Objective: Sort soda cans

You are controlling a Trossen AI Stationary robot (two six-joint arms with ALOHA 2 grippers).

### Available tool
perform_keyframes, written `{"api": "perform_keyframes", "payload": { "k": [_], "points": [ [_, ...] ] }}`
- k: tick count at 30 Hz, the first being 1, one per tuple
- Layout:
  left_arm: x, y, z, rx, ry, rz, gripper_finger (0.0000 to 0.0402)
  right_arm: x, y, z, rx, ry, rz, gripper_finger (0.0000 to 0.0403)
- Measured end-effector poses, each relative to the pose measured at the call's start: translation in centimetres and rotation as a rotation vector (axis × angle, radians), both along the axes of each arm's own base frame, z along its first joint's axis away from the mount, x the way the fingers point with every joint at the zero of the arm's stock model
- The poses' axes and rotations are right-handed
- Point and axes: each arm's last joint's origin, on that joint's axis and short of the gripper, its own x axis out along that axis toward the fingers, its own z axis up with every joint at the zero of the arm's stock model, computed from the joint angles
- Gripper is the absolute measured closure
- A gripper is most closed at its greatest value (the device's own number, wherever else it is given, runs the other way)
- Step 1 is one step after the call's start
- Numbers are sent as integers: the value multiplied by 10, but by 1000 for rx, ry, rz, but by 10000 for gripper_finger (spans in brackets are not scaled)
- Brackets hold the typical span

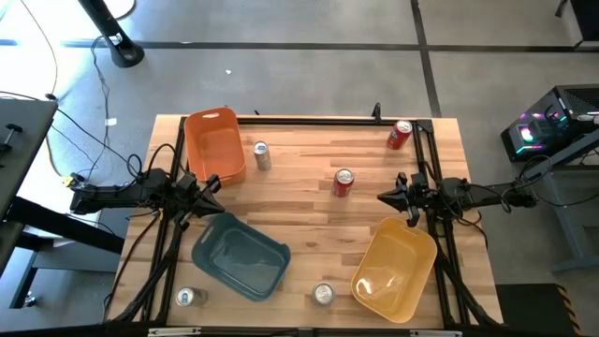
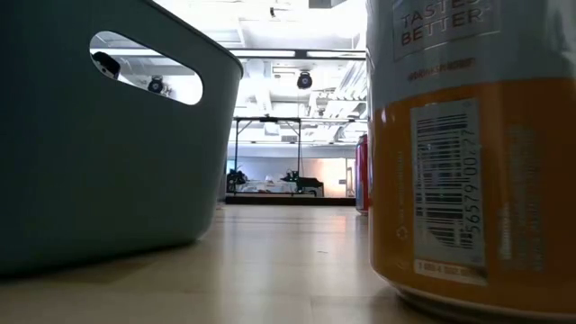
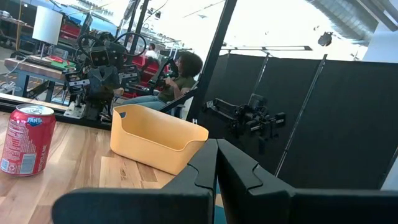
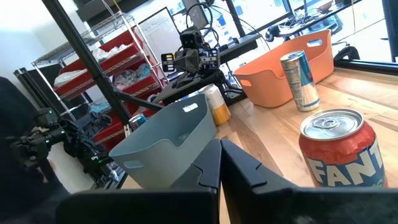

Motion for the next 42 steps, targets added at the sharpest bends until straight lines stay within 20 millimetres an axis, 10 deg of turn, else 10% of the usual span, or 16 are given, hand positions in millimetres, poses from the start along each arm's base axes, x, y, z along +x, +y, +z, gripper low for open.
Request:
{"api": "perform_keyframes", "payload": {
  "k": [11, 21, 42],
  "points": [
    [1, 4, 2, -45, -9, 143, 401, 0, 0, 0, 0, 0, 0, 402],
    [-10, 25, 24, -838, -315, 640, 401, 0, 0, 0, 0, 0, 0, 402],
    [47, 39, 154, -366, -377, 706, 401, 0, 0, 0, 0, 0, -1, 402]
  ]
}}
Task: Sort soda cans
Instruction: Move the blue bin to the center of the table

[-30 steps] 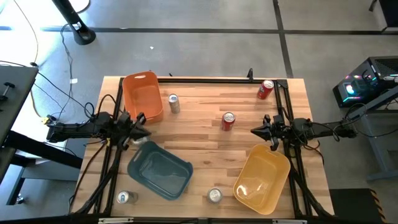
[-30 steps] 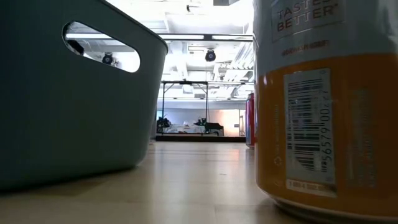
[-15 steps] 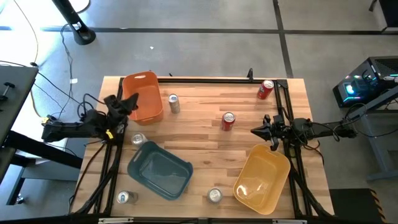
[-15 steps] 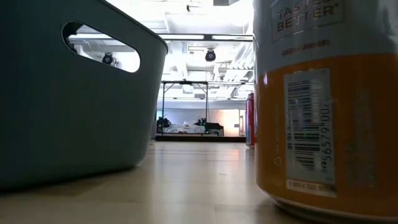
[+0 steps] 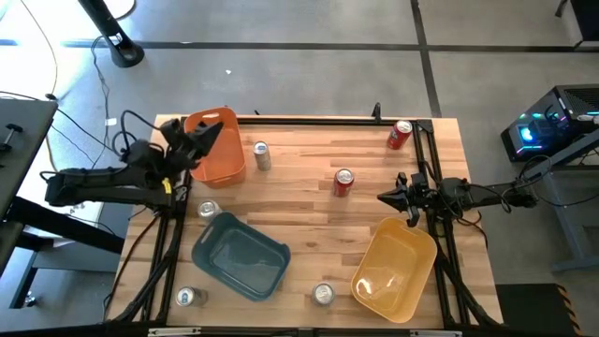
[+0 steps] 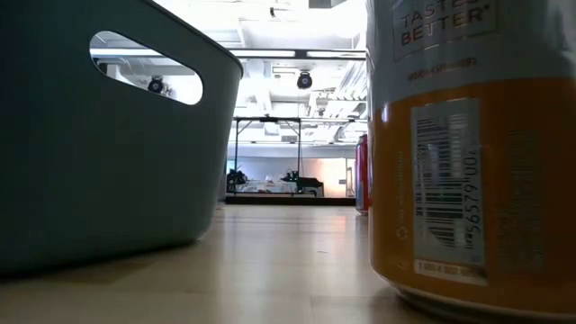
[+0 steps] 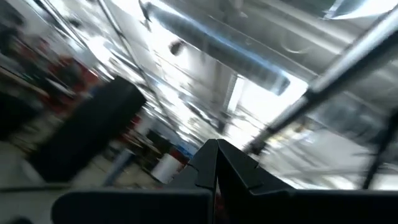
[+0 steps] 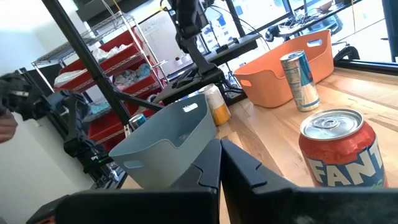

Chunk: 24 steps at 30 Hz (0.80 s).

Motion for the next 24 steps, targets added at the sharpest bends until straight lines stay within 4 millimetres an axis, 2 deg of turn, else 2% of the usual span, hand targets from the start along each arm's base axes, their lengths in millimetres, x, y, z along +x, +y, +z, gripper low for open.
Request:
{"api": "perform_keyframes", "payload": {
  "k": [2, 4, 7, 9, 12, 15, 17, 20, 24],
  "points": [
    [4, 3, 6, -9, 7, 81, 401, 0, -1, 1, 10, -15, -24, 402],
    [8, 6, 10, -41, 1, 140, 401, -1, -3, 8, 92, -86, -82, 402],
    [18, 9, 15, -70, 9, 178, 401, -5, -8, 25, 298, -290, -208, 402],
    [28, 10, 18, -76, 18, 153, 401, -12, -12, 38, 374, -447, -289, 402],
    [49, 9, 27, -60, 41, 79, 401, -26, -14, 64, 279, -631, -325, 402],
    [66, 8, 43, 19, 122, 65, 401, -41, -13, 104, 110, -717, -275, 402],
    [69, 8, 56, 67, 227, 83, 401, -44, -12, 127, 9, -666, -242, 402],
    [63, 12, 76, 116, 444, 142, 397, -38, -10, 157, -93, -480, -215, 402],
    [45, 12, 105, 163, 665, 167, 376, -15, -8, 185, -147, -248, -228, 402]
  ]
}}
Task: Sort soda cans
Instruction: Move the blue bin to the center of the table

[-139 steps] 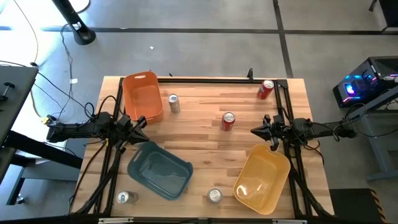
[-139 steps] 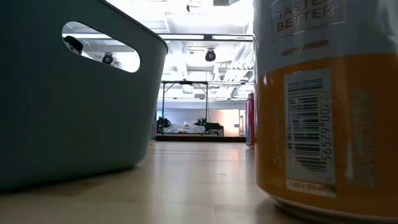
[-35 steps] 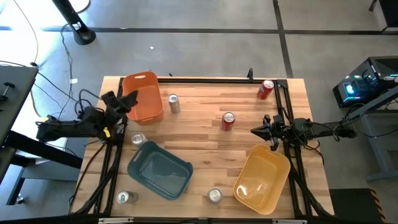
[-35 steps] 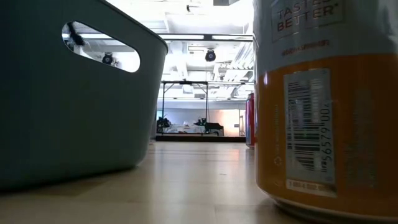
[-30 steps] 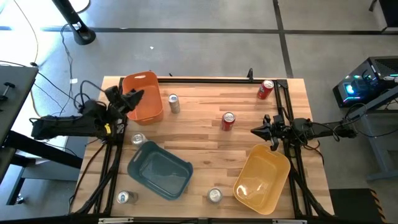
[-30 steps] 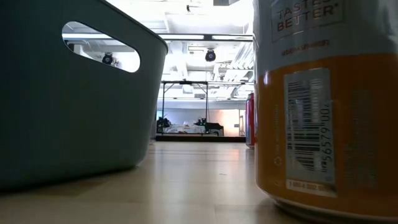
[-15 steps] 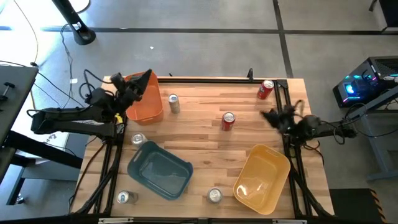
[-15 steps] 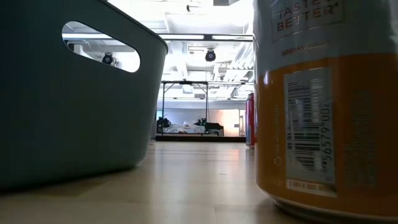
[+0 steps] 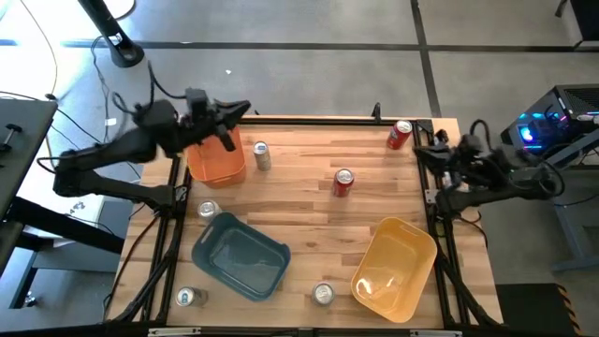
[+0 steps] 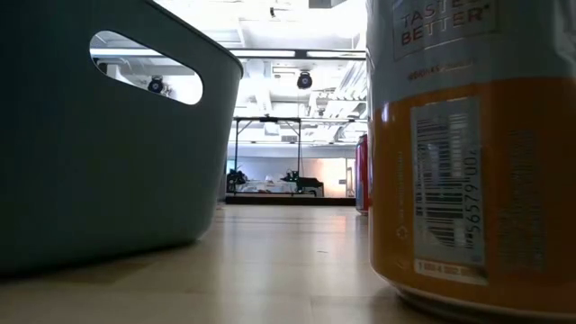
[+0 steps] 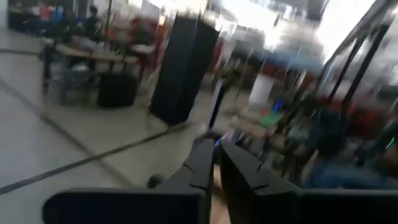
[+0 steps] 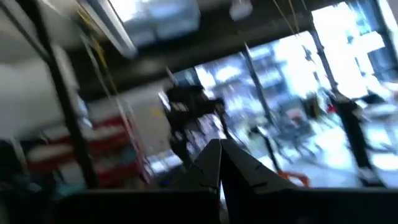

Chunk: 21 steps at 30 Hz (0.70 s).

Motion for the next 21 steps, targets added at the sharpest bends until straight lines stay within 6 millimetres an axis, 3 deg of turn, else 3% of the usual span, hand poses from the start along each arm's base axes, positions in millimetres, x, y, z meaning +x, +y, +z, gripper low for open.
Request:
{"api": "perform_keyframes", "payload": {
  "k": [3, 6, 9, 13, 21],
  "points": [
    [-16, -7, 18, -5, 106, -83, 354, 27, 3, 18, -14, 74, -41, 401],
    [-24, -18, 20, -53, 194, -227, 324, 54, 4, 33, -1, 157, -151, 387],
    [-25, -29, 9, -120, 285, -388, 293, 81, 5, 44, 3, 250, -268, 353],
    [-17, -44, -14, -179, 414, -574, 252, 115, 9, 64, 30, 266, -296, 283],
    [7, -62, -56, -141, 682, -702, 184, 165, 16, 75, -26, 502, -312, 153]
  ]
}}
